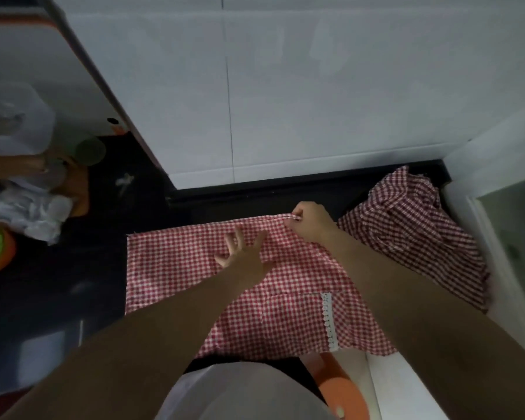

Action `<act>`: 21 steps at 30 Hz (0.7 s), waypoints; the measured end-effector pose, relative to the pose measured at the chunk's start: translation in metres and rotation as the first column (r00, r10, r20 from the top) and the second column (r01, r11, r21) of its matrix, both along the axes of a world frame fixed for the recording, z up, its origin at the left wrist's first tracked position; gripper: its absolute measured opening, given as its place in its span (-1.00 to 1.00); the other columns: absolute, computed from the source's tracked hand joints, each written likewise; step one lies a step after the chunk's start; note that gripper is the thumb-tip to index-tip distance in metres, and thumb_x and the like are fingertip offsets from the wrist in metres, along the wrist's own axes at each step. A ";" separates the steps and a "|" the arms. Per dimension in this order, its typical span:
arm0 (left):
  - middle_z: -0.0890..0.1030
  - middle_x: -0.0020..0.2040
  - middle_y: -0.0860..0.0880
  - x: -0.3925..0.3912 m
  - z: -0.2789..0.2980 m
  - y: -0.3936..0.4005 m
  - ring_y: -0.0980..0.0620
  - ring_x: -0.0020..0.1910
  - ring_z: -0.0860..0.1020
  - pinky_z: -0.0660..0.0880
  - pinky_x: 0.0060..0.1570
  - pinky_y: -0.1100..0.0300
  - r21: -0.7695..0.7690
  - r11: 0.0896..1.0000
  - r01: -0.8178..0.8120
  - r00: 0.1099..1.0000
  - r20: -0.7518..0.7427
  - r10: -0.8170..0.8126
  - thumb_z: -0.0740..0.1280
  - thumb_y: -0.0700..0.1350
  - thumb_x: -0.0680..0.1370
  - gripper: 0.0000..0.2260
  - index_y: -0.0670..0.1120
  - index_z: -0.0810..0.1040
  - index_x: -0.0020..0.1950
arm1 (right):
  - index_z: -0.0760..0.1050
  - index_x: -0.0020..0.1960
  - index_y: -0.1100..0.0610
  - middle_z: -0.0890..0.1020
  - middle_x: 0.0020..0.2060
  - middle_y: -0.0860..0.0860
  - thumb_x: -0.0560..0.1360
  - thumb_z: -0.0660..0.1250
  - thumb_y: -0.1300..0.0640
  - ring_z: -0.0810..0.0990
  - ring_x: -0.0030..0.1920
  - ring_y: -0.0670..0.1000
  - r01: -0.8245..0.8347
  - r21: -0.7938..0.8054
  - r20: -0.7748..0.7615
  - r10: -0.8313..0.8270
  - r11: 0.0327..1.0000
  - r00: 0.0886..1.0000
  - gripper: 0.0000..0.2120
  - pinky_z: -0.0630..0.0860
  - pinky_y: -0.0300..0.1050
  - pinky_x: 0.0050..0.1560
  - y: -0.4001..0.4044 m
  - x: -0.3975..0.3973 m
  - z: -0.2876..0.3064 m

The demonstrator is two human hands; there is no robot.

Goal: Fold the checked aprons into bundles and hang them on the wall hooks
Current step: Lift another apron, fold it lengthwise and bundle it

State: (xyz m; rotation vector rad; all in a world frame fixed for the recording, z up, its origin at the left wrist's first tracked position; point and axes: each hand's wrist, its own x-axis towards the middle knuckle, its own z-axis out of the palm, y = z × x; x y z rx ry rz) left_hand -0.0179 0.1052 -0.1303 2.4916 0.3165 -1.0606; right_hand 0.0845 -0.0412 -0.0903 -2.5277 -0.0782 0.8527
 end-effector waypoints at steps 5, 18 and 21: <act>-0.41 0.56 -0.17 0.003 -0.015 -0.005 -0.35 0.53 -0.33 -0.05 0.34 -0.56 0.099 0.994 0.050 0.999 -0.025 -0.048 0.26 0.31 0.54 -0.18 0.27 -0.26 0.57 | 0.67 -0.08 0.00 0.72 -0.10 -0.03 0.41 0.52 -0.16 0.68 -0.01 0.02 -0.108 0.018 -0.409 0.106 0.994 0.906 -0.75 0.57 0.01 0.14 -0.052 0.019 0.021; -0.36 0.57 -0.17 0.010 -0.011 -0.010 -0.34 0.54 -0.30 -0.03 0.36 -0.54 0.141 0.990 0.014 0.999 -0.038 -0.008 0.35 0.28 0.50 -0.15 0.30 -0.19 0.56 | 0.70 -0.24 -0.04 0.73 -0.22 -0.06 0.26 0.55 -0.29 0.68 -0.10 0.02 -0.106 0.075 -0.330 0.125 0.992 0.936 -0.68 0.57 -0.03 0.05 -0.124 0.086 0.091; -0.37 0.57 -0.17 0.012 -0.012 -0.013 -0.34 0.54 -0.31 -0.02 0.36 -0.54 0.142 0.990 -0.003 0.999 -0.041 0.009 0.39 0.22 0.51 -0.15 0.31 -0.18 0.56 | 0.69 -0.19 0.03 0.67 -0.37 -0.07 0.24 0.54 -0.22 0.59 -0.29 -0.03 -0.165 0.020 -0.359 0.161 0.986 0.919 -0.66 0.50 -0.13 -0.15 -0.127 0.096 0.113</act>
